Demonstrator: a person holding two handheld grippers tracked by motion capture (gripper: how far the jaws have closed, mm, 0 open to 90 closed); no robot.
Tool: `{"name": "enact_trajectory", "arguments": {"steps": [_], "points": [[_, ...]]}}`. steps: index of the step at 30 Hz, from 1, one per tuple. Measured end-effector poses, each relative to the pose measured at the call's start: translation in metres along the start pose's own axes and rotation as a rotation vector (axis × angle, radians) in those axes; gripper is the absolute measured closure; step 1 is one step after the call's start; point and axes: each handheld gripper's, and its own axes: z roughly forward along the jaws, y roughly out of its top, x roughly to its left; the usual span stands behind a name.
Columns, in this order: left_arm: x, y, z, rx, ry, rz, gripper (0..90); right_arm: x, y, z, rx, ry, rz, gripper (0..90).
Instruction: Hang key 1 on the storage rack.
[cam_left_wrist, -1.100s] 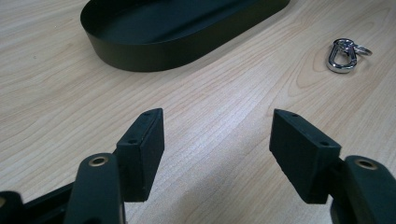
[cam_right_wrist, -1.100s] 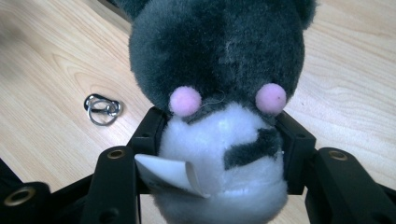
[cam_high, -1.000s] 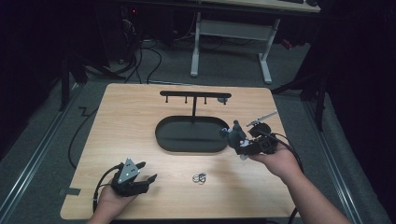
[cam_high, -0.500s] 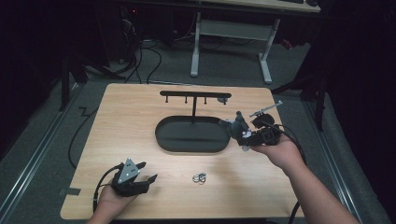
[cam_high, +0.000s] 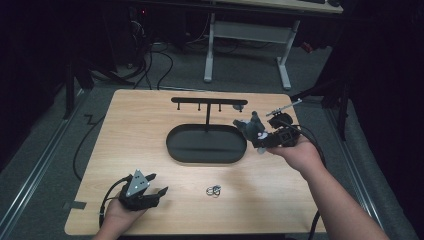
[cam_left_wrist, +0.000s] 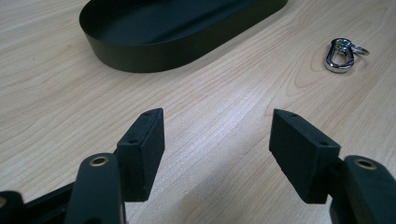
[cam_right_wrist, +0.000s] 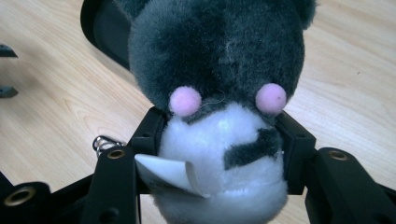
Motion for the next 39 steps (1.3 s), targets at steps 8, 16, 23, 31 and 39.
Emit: {"name": "enact_trajectory", "arguments": {"steps": [8, 16, 23, 31, 39], "points": [[0.000, 0.000, 0.000, -0.001, -0.002, -0.001, 36.5, -0.001, 0.009, -0.005, -0.024, -0.002, 0.012, 46.7], [0.000, 0.000, 0.000, -0.001, -0.003, -0.001, 36.5, -0.001, 0.016, -0.008, -0.030, -0.014, 0.015, 46.8], [0.000, 0.000, 0.000, 0.001, -0.003, 0.000, 36.5, 0.003, 0.024, -0.012, -0.048, -0.011, 0.012, 46.8], [0.000, 0.000, 0.000, -0.001, -0.003, 0.000, 36.5, 0.004, 0.035, -0.006, -0.060, -0.025, 0.016, 46.7], [0.001, 0.000, -0.001, 0.001, -0.004, -0.003, 36.5, -0.009, 0.033, -0.004, -0.079, -0.060, 0.064, 46.6]]}}
